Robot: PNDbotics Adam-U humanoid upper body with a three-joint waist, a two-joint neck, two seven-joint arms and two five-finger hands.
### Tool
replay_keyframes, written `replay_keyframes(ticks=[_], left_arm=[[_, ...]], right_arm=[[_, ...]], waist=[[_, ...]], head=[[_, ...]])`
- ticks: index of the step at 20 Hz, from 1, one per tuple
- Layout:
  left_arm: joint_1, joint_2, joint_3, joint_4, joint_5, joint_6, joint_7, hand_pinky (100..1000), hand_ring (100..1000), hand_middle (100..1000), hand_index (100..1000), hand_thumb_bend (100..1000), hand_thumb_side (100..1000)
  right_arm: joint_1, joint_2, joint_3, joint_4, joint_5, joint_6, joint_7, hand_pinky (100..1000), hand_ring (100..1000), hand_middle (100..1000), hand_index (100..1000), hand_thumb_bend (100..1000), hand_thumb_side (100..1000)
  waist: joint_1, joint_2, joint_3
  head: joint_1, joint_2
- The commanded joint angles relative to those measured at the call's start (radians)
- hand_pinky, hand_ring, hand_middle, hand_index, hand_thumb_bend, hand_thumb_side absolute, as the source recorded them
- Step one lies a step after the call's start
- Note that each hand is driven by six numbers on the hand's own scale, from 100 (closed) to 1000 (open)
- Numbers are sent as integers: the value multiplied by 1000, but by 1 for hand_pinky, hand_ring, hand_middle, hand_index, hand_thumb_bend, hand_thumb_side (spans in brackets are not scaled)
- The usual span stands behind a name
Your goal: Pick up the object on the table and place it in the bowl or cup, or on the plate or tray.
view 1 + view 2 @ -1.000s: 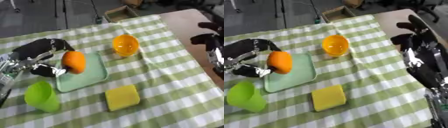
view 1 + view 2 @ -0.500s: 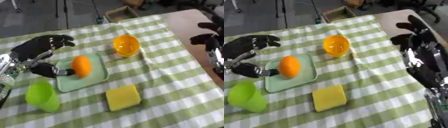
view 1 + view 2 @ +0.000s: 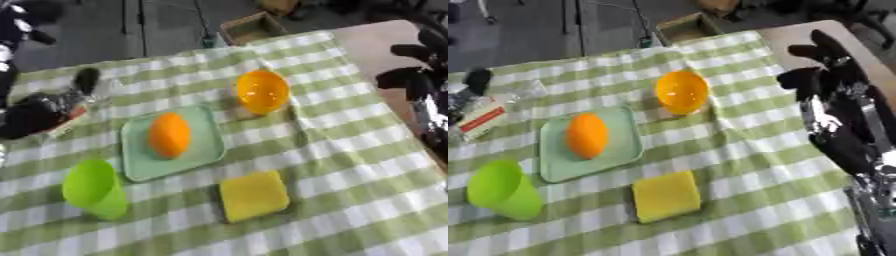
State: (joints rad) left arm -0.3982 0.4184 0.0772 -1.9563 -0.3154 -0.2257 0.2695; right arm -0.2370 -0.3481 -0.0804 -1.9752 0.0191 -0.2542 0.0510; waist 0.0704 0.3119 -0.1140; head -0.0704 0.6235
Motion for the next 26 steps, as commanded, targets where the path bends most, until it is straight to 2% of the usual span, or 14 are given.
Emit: replay_keyframes(ticks=[1, 4, 5, 8, 15, 26], left_arm=[[62, -7, 62, -43, 73, -22, 68, 637, 813, 806, 880, 462, 633], [167, -38, 81, -44, 70, -43, 90, 630, 816, 806, 881, 438, 665], [189, -51, 87, -44, 67, -42, 95, 623, 817, 806, 882, 419, 695], [224, -87, 100, -44, 52, -32, 107, 619, 817, 805, 884, 412, 710], [233, -127, 92, -44, 34, -15, 93, 611, 816, 805, 888, 393, 740], [240, -141, 84, -44, 31, -10, 81, 605, 811, 803, 888, 378, 755]], right_arm=[[-5, -10, -13, -25, 9, 0, -8, 700, 690, 837, 1000, 100, 515], [-5, -11, -16, -25, 12, -1, -11, 700, 690, 837, 1000, 100, 515], [-6, -11, -16, -25, 13, -1, -12, 700, 689, 837, 1000, 100, 519], [-7, -10, -15, -25, 14, 0, -11, 700, 689, 837, 1000, 100, 518], [-9, -10, -15, -25, 13, -2, -11, 700, 689, 837, 1000, 100, 514], [-8, -9, -16, -25, 13, -2, -12, 701, 688, 837, 1000, 100, 512]], waist=[[-19, -108, 8], [-21, -105, 22], [-21, -103, 26], [-23, -101, 32], [-24, -99, 34], [-26, -100, 38]], head=[[-10, -2], [-16, -2], [-17, -2], [-18, -2], [-22, -3], [-20, -7]])
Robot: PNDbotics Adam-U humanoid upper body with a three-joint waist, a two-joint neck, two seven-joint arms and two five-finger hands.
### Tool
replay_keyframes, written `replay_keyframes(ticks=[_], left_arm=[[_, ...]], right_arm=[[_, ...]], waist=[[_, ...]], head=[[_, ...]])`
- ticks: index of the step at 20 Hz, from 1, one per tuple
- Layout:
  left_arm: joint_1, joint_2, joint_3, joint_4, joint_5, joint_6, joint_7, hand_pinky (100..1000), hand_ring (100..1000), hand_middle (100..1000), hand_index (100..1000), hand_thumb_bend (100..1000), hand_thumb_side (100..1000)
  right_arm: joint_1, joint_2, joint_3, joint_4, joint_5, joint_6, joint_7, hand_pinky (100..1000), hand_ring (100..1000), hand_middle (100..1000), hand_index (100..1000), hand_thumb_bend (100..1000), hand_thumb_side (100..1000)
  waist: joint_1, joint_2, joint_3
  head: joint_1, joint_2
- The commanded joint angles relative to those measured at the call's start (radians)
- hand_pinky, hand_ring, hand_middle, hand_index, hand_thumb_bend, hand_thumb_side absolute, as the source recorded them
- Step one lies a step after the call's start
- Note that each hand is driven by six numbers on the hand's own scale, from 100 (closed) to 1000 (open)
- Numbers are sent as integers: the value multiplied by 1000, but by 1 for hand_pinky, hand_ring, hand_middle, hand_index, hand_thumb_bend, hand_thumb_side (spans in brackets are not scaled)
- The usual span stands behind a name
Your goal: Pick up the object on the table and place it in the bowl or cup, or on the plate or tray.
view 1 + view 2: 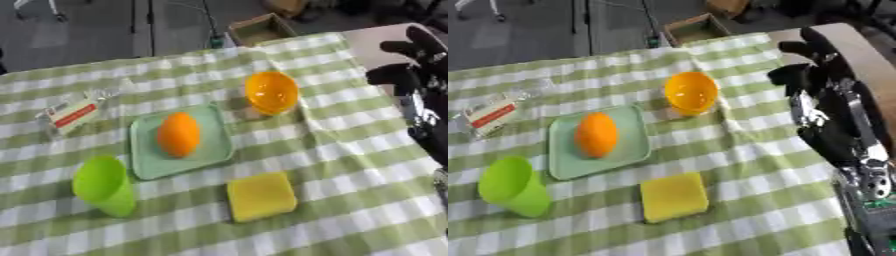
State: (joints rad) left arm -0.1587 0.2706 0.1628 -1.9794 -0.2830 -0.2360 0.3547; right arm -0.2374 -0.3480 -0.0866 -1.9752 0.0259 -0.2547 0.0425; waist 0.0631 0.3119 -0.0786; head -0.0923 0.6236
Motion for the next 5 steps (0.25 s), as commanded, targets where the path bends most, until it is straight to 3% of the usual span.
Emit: replay_keyframes(ticks=[1, 5], left_arm=[[1, 6, -3, -21, -1, 0, -7, 604, 809, 803, 888, 378, 756], [1, 1, -5, -21, -1, 0, -10, 601, 803, 799, 888, 377, 758]], right_arm=[[-8, -10, -10, -25, 6, -2, -3, 701, 688, 837, 1000, 100, 511], [-8, -9, -10, -25, 6, -2, -2, 701, 687, 837, 1000, 100, 511]], waist=[[-18, -100, 3], [-19, -99, 3]], head=[[2, -7], [1, -6]])
